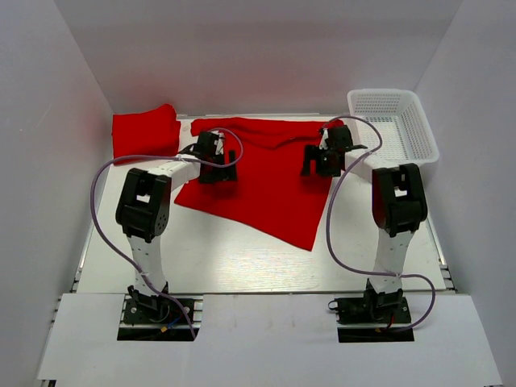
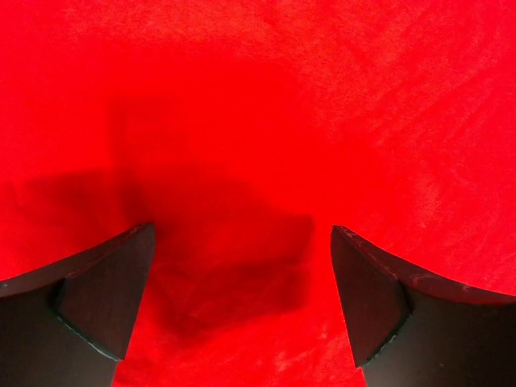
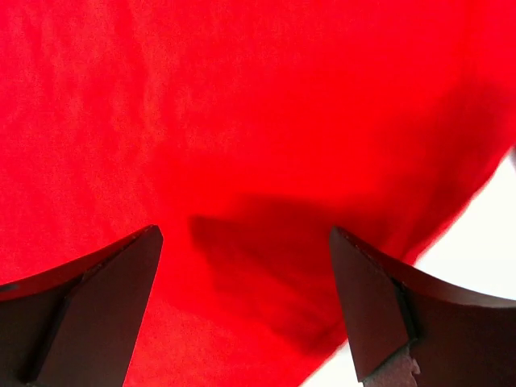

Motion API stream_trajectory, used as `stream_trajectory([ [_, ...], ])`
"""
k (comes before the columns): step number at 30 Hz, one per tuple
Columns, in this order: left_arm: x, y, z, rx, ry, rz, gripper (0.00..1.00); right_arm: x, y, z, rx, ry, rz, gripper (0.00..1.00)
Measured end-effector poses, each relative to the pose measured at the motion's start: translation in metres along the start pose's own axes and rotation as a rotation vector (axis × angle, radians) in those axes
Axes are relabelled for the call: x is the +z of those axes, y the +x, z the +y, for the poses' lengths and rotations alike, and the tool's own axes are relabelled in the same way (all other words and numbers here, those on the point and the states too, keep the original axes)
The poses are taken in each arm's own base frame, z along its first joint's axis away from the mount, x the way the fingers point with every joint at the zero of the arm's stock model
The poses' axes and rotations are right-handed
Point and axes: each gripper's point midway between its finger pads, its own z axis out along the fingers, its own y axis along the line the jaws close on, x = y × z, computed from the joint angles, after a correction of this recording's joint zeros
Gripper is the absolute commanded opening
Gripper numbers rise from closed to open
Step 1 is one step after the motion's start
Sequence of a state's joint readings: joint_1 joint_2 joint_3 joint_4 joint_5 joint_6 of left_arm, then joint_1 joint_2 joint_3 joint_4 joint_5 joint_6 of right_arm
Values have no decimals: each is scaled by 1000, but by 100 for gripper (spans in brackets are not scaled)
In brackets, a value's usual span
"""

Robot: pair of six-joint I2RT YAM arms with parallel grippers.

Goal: Fold and stack the t-shirts
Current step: Flatten out the tshirt

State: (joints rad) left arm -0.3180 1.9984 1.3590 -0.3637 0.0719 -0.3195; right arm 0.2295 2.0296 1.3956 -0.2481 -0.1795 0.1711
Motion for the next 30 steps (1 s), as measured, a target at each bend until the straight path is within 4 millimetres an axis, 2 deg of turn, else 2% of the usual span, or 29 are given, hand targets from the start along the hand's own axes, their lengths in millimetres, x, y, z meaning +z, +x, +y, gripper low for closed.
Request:
stream_trajectory([
  [5,4,-7,16,-16,-65,-20,100,-10,20,1,3,5,1,90],
  [9,23,-35,22,5,-121,-45,100,-21,45,16,-5,-30,4,90],
  [12,46,-72,18,31,-125,-93,100,-33,73,42,-31,-85,31,90],
  [15,69,-106,12,55,-111,-145,100,-43,104,77,-70,-171,81,90],
  [19,90,-136,1,90,-70,-201,100,-54,139,123,-129,-303,171,90],
  [22,96,-146,-6,106,-35,-224,100,-61,159,152,-171,-396,228,90],
  [25,98,-149,-10,118,-7,-238,100,-63,169,174,-199,-473,269,90],
  [30,100,-154,-15,127,21,-247,100,-67,160,196,-249,-522,259,90],
])
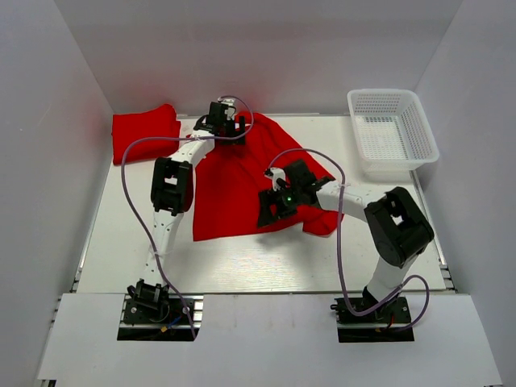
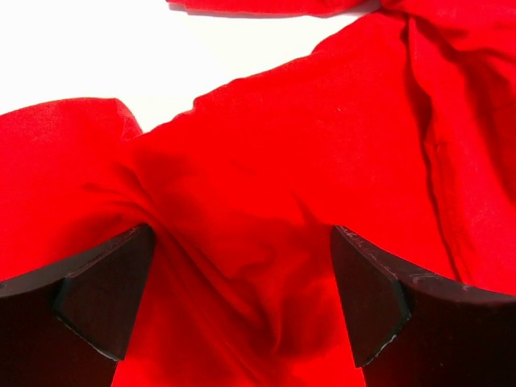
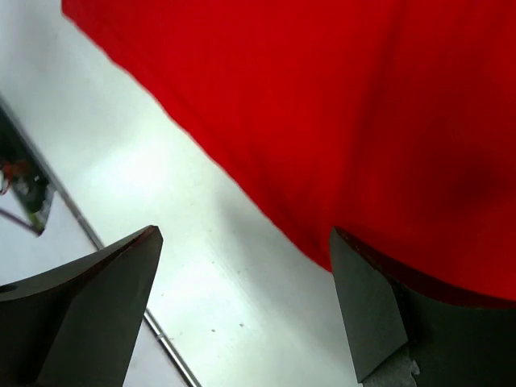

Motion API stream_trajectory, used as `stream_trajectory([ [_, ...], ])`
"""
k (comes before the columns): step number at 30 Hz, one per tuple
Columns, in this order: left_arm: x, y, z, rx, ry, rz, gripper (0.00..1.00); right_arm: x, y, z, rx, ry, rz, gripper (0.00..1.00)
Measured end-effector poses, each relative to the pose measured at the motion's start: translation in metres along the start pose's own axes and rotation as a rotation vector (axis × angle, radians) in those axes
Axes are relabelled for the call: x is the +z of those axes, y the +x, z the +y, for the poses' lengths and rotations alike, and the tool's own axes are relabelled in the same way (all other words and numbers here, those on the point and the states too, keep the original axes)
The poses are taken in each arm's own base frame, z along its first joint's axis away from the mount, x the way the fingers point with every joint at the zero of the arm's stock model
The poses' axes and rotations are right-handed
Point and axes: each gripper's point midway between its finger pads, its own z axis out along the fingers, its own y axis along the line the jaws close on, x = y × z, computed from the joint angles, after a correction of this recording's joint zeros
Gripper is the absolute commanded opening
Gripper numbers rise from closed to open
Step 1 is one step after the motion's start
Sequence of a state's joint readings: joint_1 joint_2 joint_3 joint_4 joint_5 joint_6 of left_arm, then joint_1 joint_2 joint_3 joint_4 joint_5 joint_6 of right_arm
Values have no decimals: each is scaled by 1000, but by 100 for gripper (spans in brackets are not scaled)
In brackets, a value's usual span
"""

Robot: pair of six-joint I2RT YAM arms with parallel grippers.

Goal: Fold and stack the t-shirts
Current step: Flatten out the tshirt

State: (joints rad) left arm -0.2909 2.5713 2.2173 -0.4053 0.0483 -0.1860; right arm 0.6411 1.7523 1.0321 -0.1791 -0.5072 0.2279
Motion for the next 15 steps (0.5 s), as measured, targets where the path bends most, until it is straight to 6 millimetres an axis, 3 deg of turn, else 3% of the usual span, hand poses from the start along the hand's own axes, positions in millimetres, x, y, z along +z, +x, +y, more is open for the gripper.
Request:
stream_trajectory([
  [5,-9,4,-1,14,7,28,100,-20,-36,-1,-70,102,-76,90],
  [8,-37,12,1,19,-12,79,100,-44,-57,4,-107,156,-156,90],
  [10,-71,15,4,13,-43,112,100,-64,-65,8,-117,201,-206,90],
  [12,-120,18,7,-3,-78,123,100,-82,-70,8,-115,254,-260,90],
  [15,-202,31,5,-55,-104,103,100,-101,-64,-4,-72,359,-299,90],
])
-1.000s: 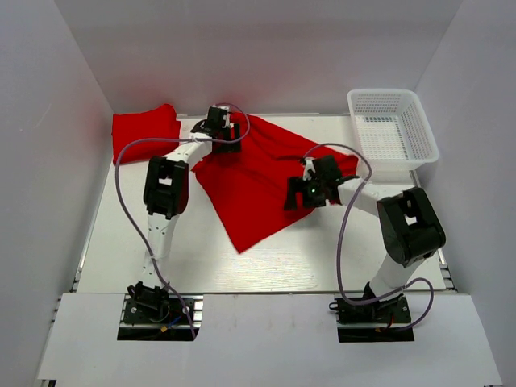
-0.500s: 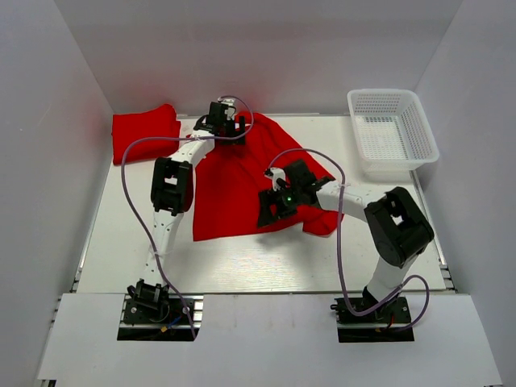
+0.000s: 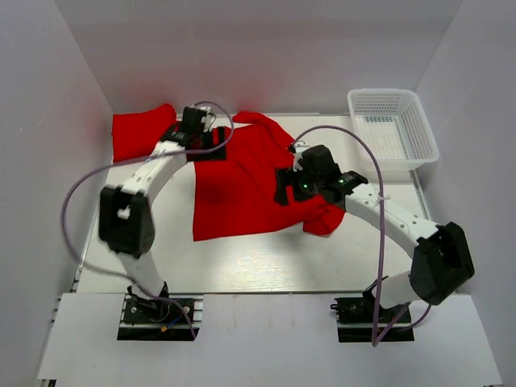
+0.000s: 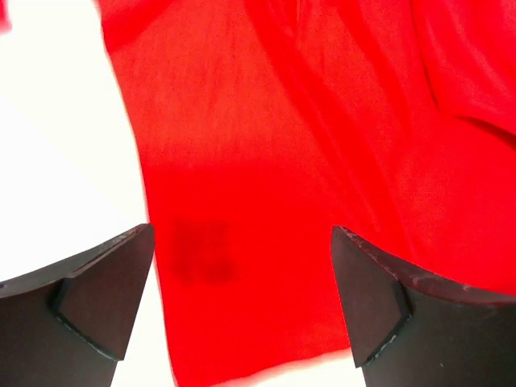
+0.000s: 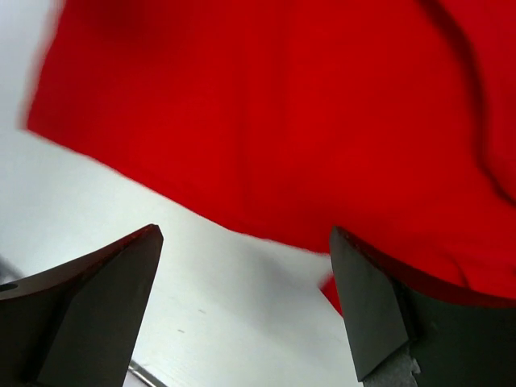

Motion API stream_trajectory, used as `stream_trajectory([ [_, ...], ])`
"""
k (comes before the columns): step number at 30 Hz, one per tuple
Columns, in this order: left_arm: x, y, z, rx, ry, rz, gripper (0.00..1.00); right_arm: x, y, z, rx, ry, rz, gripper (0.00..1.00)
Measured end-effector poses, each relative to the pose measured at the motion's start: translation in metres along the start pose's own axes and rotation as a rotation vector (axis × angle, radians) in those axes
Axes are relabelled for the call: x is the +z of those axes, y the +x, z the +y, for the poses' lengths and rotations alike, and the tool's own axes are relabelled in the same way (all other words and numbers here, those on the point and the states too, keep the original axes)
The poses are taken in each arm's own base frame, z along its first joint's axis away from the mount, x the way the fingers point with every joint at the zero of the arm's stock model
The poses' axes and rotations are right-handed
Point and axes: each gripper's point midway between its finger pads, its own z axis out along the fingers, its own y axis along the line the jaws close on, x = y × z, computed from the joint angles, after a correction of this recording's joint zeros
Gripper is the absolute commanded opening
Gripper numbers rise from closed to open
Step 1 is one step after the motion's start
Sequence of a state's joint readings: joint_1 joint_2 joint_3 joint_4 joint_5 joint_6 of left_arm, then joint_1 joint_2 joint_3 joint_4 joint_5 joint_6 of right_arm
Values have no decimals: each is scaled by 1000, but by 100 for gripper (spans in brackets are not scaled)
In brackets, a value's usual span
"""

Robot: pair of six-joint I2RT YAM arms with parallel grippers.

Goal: Fold and stack the t-shirts
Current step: Flatten out the tshirt

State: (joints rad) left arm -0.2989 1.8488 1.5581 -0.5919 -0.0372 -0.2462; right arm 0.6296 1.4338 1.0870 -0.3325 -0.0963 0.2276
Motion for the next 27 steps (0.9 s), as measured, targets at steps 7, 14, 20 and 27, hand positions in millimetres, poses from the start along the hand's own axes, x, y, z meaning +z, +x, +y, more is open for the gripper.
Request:
stream_trajectory([
  [7,-99,122,31,-151,-62,90,100,-15,62,-73,107,360,137,90],
  [14,-98,255,60,-249,-188,394,96,-30,98,-110,159,557,214,90],
  [20,-84,262,58,-300,-184,376,93,-34,99,-121,194,593,211,90],
  [27,-66,255,56,-307,-174,339,76,-35,99,-124,213,596,209,90],
])
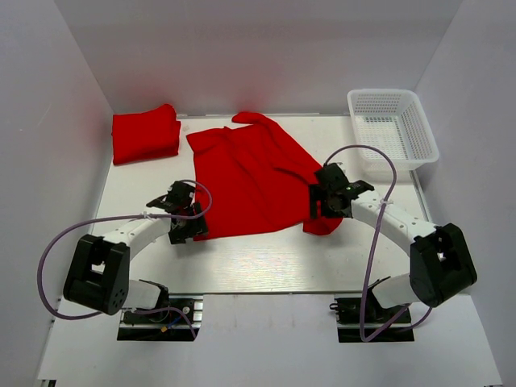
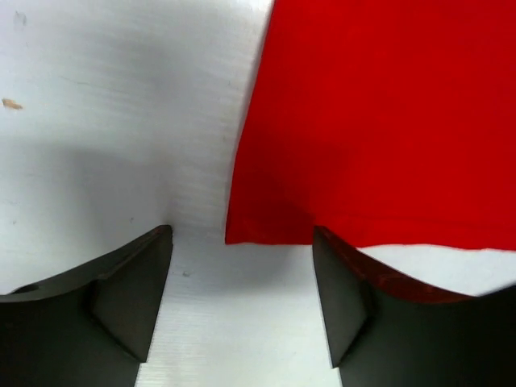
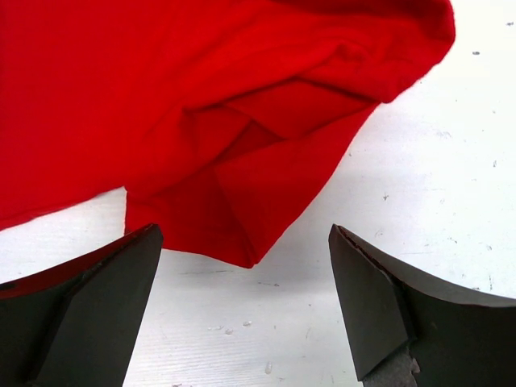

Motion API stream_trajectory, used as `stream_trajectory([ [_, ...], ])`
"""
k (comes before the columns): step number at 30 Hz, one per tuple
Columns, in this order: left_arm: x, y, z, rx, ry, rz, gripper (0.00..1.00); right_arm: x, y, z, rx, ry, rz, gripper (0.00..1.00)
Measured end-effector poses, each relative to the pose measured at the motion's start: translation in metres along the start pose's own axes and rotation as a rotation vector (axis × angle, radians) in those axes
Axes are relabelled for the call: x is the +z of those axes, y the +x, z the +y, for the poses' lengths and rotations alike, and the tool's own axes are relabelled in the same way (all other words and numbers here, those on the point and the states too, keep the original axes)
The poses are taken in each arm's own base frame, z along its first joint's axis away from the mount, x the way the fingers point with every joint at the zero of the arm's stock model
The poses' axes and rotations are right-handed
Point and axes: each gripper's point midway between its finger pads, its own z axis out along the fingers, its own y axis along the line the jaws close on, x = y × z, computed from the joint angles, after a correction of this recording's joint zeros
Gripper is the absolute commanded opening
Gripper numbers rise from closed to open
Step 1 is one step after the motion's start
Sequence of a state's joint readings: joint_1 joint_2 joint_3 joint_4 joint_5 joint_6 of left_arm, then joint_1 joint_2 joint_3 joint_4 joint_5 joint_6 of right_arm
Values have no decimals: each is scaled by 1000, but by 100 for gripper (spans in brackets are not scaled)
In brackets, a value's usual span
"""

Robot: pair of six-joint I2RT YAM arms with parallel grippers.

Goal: Fold and stack the t-shirts
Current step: Flatten out the tshirt

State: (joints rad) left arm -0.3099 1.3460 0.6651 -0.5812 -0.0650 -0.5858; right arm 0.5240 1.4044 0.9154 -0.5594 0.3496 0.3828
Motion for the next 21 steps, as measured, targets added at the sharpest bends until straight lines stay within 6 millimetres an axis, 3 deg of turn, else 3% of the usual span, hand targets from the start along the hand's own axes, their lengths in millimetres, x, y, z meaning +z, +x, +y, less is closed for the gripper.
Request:
stream_trajectory([
  [6,7,-8,-3,33,2,-36,42,0,5,-2,9,-3,10,90],
  [9,11,-11,-12,55,28,-55,0,1,4,-2,12,-8,9,90],
  [12,14,-16,-23,74,69,-74,0,1,3,1,6,-23,6,90],
  [15,16,-19,-29,76,89,-85,0,4,2,3,-9,-32,3,83],
  [21,15,-21,-29,78,84,-96,0,21,10,4,-46,-15,45,79],
])
